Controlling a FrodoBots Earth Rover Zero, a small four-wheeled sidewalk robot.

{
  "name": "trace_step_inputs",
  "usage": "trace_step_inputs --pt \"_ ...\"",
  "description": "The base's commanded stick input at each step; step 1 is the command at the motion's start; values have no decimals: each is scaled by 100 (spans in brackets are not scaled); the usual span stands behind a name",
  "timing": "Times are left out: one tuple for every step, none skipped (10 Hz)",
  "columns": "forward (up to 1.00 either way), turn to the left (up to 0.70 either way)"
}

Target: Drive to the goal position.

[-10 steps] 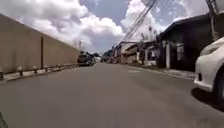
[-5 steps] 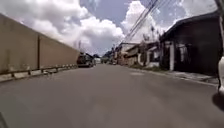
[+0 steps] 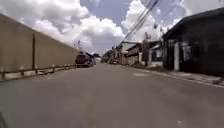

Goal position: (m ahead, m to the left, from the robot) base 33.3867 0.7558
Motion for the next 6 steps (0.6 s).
trace_step_inputs --pt "100 0" --pt "100 0" --pt "100 0" --pt "100 0" --pt "100 0" --pt "100 0"
